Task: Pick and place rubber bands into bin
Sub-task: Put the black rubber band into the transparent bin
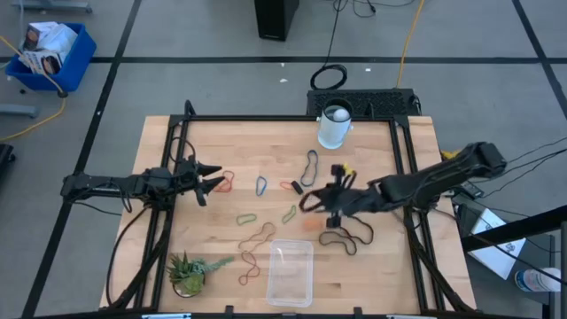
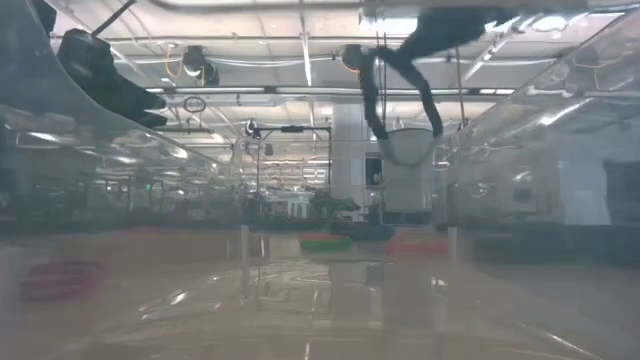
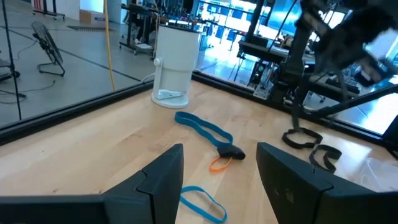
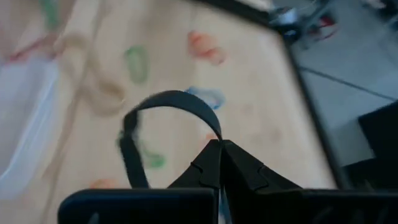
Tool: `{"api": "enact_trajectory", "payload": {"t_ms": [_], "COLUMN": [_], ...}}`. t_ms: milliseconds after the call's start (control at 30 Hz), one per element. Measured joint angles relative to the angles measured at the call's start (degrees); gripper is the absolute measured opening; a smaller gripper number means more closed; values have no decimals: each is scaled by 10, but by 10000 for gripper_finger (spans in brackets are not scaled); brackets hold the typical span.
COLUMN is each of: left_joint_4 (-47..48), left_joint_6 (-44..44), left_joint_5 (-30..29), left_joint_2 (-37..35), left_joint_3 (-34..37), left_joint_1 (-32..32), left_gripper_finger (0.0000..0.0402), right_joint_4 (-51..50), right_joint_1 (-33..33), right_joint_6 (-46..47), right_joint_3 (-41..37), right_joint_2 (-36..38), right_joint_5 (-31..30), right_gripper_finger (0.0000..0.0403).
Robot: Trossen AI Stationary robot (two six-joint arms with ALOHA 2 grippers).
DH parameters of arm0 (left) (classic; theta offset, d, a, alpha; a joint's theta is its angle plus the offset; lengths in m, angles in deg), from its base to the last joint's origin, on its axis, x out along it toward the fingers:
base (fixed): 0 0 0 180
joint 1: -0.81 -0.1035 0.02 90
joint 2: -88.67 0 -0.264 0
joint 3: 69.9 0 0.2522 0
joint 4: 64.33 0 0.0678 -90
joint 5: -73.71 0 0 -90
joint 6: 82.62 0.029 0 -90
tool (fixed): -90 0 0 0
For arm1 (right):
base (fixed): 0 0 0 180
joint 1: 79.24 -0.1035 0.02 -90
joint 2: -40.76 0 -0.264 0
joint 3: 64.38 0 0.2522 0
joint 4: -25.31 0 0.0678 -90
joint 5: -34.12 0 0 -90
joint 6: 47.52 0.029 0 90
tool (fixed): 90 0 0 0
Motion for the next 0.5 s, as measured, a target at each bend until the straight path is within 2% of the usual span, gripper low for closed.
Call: {"api": "enact_trajectory", "payload": {"t_ms": [233, 500], "left_joint_4": [-1, -1], "left_joint_6": [2, 12], "left_joint_5": [0, 0], "left_joint_2": [0, 0], "left_joint_3": [0, 0], "left_joint_1": [0, 0], "left_gripper_finger": [209, 209], "right_joint_4": [114, 210], "right_joint_1": [7, 6], "right_joint_6": [-4, -1], "right_joint_3": [0, 0], "right_joint_2": [63, 79], "right_joint_5": [-4, 164], "right_gripper_finger": [0, 0]}}
